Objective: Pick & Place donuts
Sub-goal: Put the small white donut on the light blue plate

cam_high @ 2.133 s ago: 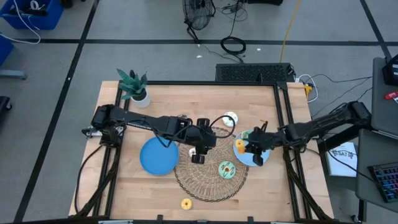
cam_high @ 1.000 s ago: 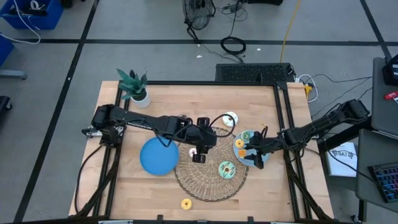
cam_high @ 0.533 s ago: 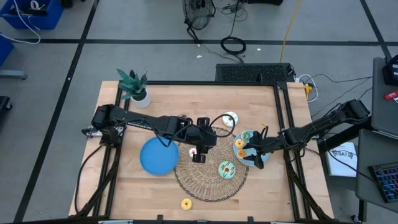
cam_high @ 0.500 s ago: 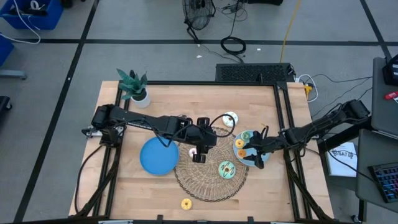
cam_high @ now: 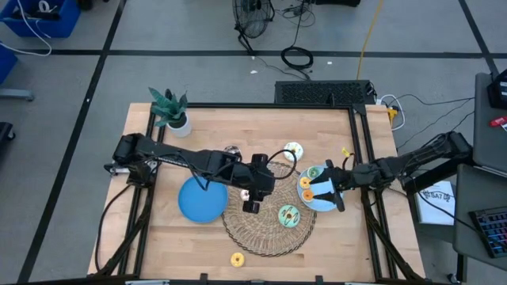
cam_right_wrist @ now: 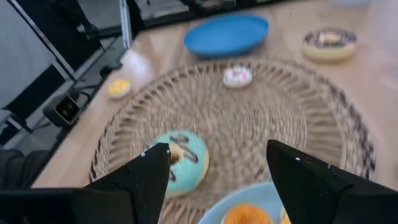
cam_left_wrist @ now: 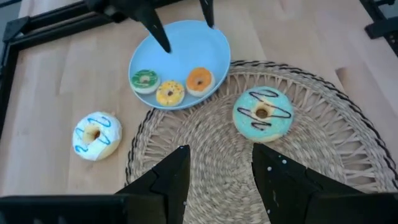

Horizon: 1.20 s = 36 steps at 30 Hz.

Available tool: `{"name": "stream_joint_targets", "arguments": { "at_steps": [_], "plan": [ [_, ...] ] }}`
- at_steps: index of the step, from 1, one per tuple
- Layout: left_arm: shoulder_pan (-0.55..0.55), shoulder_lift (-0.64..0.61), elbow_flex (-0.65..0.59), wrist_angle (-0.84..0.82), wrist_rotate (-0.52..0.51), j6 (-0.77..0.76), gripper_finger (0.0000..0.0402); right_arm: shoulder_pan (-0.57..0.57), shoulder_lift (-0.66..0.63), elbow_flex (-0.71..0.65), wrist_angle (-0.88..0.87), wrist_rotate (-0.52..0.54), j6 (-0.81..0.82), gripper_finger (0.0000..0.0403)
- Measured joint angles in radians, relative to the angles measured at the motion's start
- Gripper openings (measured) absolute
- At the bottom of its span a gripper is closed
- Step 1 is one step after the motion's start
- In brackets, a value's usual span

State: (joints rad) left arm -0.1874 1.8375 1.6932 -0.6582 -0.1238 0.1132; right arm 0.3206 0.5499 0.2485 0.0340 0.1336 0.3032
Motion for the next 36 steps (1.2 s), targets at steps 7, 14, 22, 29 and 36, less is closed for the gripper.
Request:
{"name": "stream_joint_targets", "arguments": {
  "at_steps": [7, 14, 22, 29, 36],
  "plan": [
    [-0.032, 0.0, -0.009, -0.017, -0.007, 0.003, 0.0175, 0.0, -0.078, 0.0, -0.001, 0.001, -0.057, 0.0251],
    [-0.06, 0.0, -0.014, -0.311, -0.101, -0.148, 0.0175, 0.0, -0.084, 0.0, -0.006, 0.001, -0.08, 0.0251],
    [-0.075, 0.0, -0.018, -0.51, -0.095, -0.44, 0.0175, 0.0, -0.084, 0.0, -0.001, 0.001, -0.11, 0.0251],
    [-0.081, 0.001, -0.192, -0.39, -0.034, -0.416, 0.0175, 0.0, -0.084, 0.0, -0.001, 0.001, -0.113, 0.0251],
    [-0.026, 0.002, -0.379, -0.156, 0.038, -0.378, 0.0175, 0.0, -0.084, 0.0, -0.001, 0.001, -0.133, 0.0251]
  ]
}}
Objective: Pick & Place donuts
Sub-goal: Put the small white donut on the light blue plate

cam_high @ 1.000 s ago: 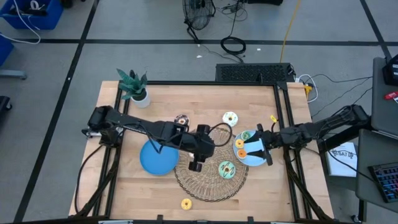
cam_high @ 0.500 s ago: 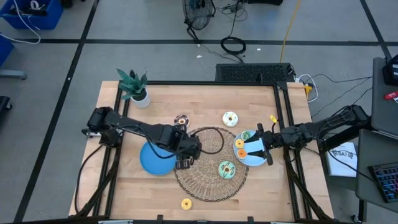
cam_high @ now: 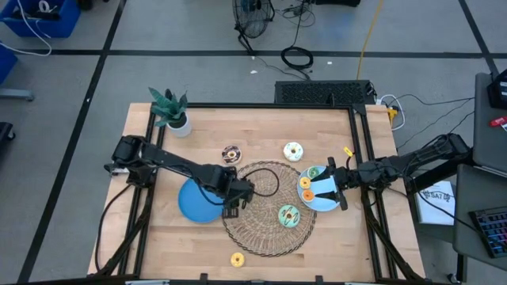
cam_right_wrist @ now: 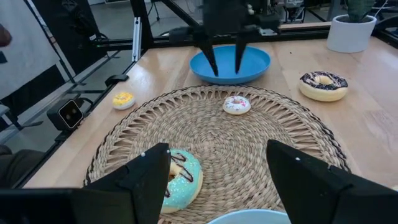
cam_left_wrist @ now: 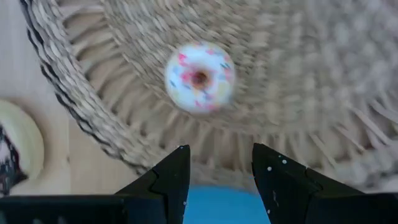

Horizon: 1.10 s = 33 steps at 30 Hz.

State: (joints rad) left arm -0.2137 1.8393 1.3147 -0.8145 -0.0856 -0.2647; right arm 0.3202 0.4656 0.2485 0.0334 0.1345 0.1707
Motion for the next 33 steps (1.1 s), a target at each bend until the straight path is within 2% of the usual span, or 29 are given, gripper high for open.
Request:
{"name": "stream_joint_targets", "arguments": {
  "at_steps": [5, 16, 28, 33],
  "plan": [
    [0.022, 0.0, -0.056, 0.128, 0.0, 0.057, 0.0175, 0.0, 0.0, 0.0, 0.0, 0.001, 0.0, 0.0251],
    [0.059, 0.0, -0.1, 0.229, 0.014, 0.044, 0.0175, 0.0, 0.0, 0.0, 0.001, 0.003, 0.0, 0.0251],
    [0.062, 0.005, -0.105, 0.244, 0.033, 0.018, 0.0175, 0.0, 0.0, 0.0, 0.001, 0.003, 0.0, 0.0251],
    [0.062, 0.005, -0.105, 0.241, 0.007, -0.002, 0.0175, 0.0, 0.0, 0.0, 0.001, 0.003, 0.0, 0.0251]
  ]
}}
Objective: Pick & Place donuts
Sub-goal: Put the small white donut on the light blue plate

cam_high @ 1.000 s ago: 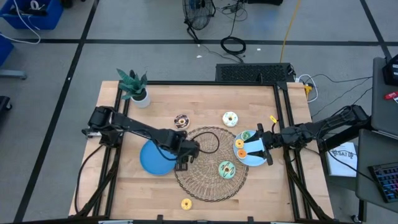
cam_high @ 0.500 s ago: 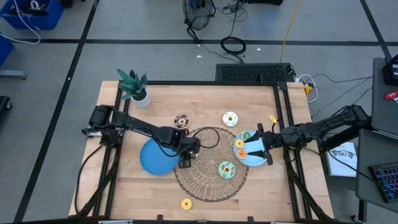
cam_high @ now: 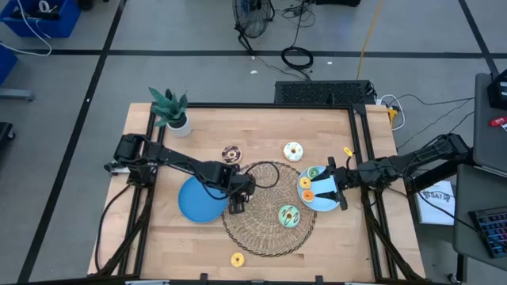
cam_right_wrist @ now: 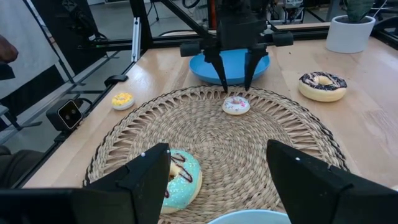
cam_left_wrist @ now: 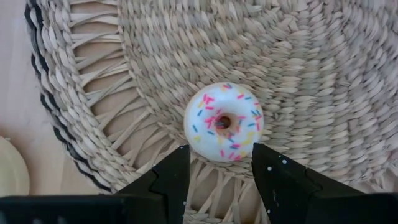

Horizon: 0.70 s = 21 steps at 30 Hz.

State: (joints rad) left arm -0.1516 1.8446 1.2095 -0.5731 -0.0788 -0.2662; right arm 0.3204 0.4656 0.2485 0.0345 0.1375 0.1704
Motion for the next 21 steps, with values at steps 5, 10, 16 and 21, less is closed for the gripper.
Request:
{"name": "stream_joint_targets", "arguments": {
  "at_steps": [5, 10, 16, 21],
  "plan": [
    [0.0, 0.0, 0.0, -0.001, 0.0, -0.01, 0.0175, 0.0, 0.0, 0.0, 0.0, -0.001, 0.0, 0.0251],
    [0.0, 0.0, 0.0, -0.002, 0.001, -0.025, 0.0175, 0.0, 0.0, 0.0, 0.001, -0.001, 0.0, 0.0251],
    [-0.001, 0.001, 0.0, -0.003, 0.001, -0.025, 0.0175, 0.0, 0.0, 0.0, 0.01, -0.002, -0.004, 0.0251],
    [-0.002, 0.039, 0.0, -0.01, 0.005, -0.032, 0.0175, 0.0, 0.0, 0.0, 0.016, -0.002, -0.004, 0.0251]
  ]
}}
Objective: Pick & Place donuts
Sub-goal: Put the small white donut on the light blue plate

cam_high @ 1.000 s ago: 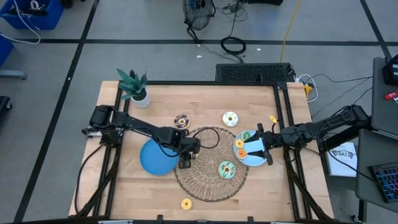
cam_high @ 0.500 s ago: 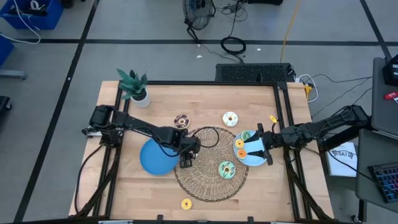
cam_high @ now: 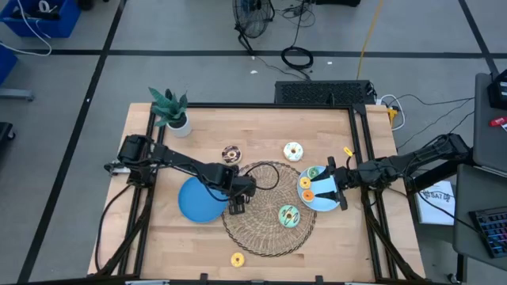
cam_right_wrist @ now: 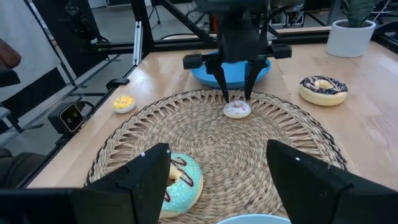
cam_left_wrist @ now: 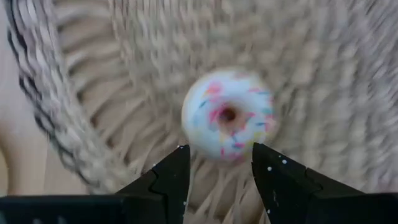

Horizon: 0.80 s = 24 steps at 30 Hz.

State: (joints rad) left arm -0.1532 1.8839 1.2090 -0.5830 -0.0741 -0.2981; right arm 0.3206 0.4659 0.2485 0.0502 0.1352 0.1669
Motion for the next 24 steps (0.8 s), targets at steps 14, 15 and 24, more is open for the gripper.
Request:
{"name": "stream_joint_targets", "arguments": {
  "at_steps": [14, 15, 24],
  "plan": [
    [-0.001, 0.042, 0.002, 0.018, 0.019, 0.061, 0.0175, 0.0, 0.0, 0.0, 0.037, -0.001, -0.004, 0.0251],
    [-0.001, 0.042, 0.002, 0.019, 0.019, 0.074, 0.0175, 0.0, 0.0, 0.0, 0.038, -0.001, -0.004, 0.0251],
    [-0.006, 0.043, 0.002, 0.068, 0.021, 0.082, 0.0175, 0.0, 0.0, 0.0, 0.044, 0.0, -0.004, 0.0251]
  ]
}}
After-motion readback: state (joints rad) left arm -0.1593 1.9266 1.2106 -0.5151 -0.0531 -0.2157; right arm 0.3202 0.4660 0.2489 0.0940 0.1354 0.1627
